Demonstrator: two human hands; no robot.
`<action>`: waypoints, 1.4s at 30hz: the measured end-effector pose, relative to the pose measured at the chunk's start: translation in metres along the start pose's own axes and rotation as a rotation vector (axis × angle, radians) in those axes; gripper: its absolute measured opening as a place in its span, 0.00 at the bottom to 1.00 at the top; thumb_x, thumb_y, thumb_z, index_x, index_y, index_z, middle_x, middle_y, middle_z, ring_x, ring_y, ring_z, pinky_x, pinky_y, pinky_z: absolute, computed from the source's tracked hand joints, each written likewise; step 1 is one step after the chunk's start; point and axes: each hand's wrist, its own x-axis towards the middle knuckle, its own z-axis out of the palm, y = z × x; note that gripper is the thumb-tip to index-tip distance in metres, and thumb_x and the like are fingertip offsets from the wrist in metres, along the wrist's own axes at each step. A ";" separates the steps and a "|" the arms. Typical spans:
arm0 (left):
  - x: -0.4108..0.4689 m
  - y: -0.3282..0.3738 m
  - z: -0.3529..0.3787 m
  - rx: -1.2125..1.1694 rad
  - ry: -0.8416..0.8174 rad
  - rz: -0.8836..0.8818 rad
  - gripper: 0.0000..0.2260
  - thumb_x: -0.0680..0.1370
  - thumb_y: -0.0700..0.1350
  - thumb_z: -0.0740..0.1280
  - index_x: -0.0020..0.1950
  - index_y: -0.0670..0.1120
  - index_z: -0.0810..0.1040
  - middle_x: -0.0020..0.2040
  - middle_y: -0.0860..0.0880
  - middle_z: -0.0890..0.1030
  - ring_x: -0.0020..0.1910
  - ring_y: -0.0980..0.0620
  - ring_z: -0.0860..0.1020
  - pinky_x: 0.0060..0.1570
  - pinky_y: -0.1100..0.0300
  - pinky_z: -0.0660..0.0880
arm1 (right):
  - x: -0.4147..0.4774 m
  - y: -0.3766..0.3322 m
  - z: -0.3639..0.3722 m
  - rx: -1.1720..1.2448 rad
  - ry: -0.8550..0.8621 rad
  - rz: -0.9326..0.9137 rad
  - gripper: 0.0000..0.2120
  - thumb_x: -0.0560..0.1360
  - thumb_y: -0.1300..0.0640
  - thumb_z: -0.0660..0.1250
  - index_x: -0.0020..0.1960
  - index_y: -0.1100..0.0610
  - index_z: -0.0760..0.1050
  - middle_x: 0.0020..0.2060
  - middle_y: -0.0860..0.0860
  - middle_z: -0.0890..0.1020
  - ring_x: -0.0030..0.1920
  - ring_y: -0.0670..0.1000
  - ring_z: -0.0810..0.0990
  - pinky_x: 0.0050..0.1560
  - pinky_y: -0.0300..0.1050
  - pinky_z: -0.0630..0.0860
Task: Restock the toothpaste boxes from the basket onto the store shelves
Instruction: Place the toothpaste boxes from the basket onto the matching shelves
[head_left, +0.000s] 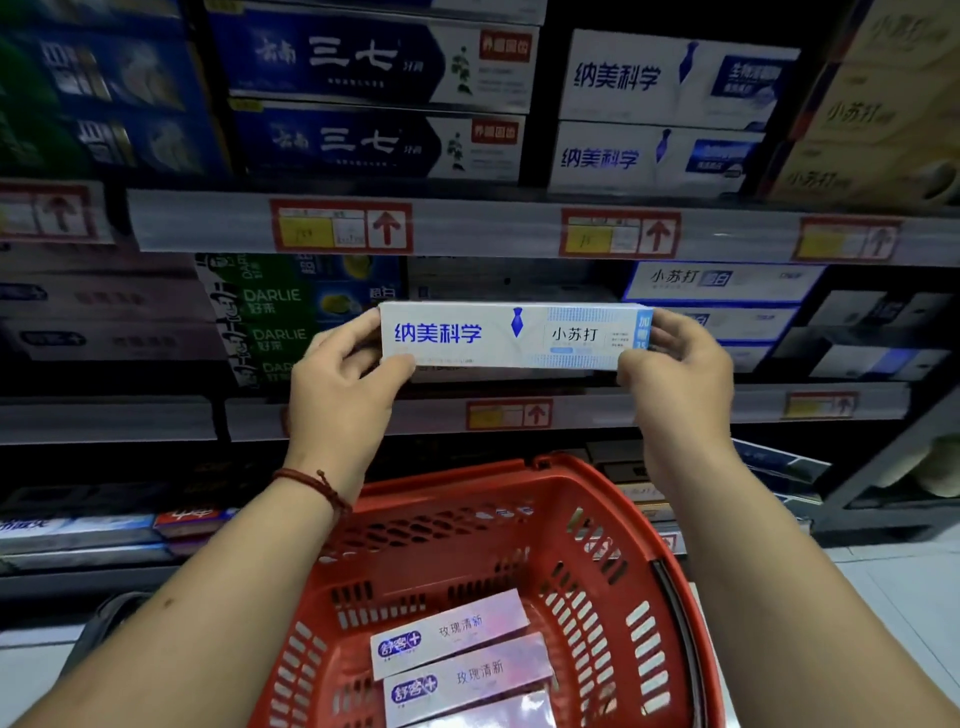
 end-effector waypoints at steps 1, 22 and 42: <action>0.002 0.002 0.004 0.002 0.008 0.012 0.22 0.76 0.34 0.72 0.69 0.45 0.78 0.65 0.49 0.79 0.59 0.55 0.82 0.58 0.57 0.80 | 0.003 -0.003 -0.001 0.018 -0.002 0.003 0.23 0.72 0.72 0.63 0.60 0.51 0.79 0.52 0.48 0.85 0.52 0.45 0.84 0.47 0.40 0.81; 0.023 0.006 0.025 0.100 -0.062 0.070 0.22 0.76 0.33 0.68 0.65 0.55 0.78 0.59 0.58 0.82 0.57 0.65 0.80 0.60 0.61 0.77 | 0.042 -0.004 0.006 -0.001 -0.197 0.010 0.23 0.66 0.64 0.68 0.58 0.49 0.80 0.54 0.47 0.86 0.59 0.51 0.82 0.64 0.56 0.77; 0.012 0.004 0.027 0.158 -0.129 -0.010 0.27 0.79 0.32 0.66 0.76 0.49 0.71 0.62 0.64 0.75 0.57 0.74 0.74 0.64 0.66 0.74 | 0.035 0.006 0.019 -0.134 -0.247 -0.031 0.35 0.75 0.64 0.68 0.79 0.47 0.64 0.74 0.45 0.71 0.67 0.43 0.70 0.68 0.46 0.70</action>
